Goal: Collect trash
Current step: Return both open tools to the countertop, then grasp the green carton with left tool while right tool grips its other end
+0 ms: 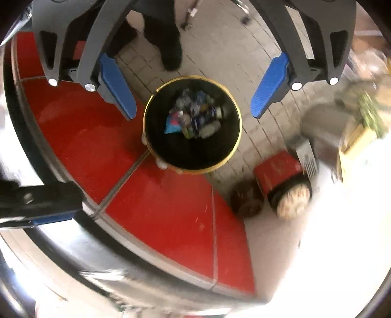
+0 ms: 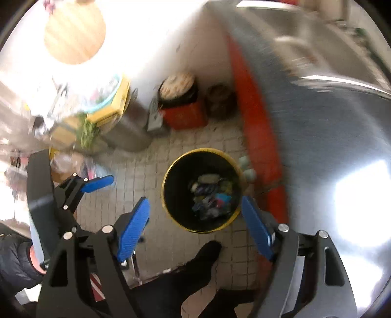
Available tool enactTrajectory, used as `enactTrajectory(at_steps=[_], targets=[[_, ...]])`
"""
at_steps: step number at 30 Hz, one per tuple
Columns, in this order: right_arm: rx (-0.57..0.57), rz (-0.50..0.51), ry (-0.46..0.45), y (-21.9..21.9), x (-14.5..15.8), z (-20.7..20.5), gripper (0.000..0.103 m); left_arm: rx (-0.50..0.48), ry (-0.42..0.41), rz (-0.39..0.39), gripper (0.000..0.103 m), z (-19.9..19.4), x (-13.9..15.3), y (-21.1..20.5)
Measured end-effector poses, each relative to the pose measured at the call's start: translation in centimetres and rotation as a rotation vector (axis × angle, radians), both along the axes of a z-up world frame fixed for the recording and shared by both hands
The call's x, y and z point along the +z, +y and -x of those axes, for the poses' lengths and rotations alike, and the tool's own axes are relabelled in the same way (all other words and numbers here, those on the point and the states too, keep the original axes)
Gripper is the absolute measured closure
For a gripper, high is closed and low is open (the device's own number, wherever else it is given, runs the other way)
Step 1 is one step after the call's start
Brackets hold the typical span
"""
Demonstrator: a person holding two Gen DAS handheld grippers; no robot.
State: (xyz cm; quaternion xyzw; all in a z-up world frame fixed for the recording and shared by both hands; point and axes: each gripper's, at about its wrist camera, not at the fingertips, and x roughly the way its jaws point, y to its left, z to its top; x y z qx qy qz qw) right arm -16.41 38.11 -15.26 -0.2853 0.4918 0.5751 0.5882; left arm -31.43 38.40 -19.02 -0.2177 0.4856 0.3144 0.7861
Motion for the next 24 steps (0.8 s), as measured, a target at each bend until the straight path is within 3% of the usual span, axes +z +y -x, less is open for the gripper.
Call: enactTrajectory(at_steps=[4,11,17,24], targets=[[-0.177,-0.083,-0.103,-8.2,5.2,-5.1,0.024,-0.123,-0.042,-0.059,0.011,-4.3,3.9,-2.9],[-0.617,-0.136,-0.245,-28.7,11.2,-14.2,0.022,-0.518,-0.145,-0.089,0.01,-17.8,9.9,-14.5],[-0.909,-0.136,-0.291,-44.3,12.6,-17.5,0.022,-0.789,-0.206,-0.044,0.01,-27.8,13.5,-26.3],[-1.079,-0.166,-0.252,-55.2,11.2,-19.5,0.022,-0.971,-0.197,-0.031,0.01,-33.4,14.7,-36.1]])
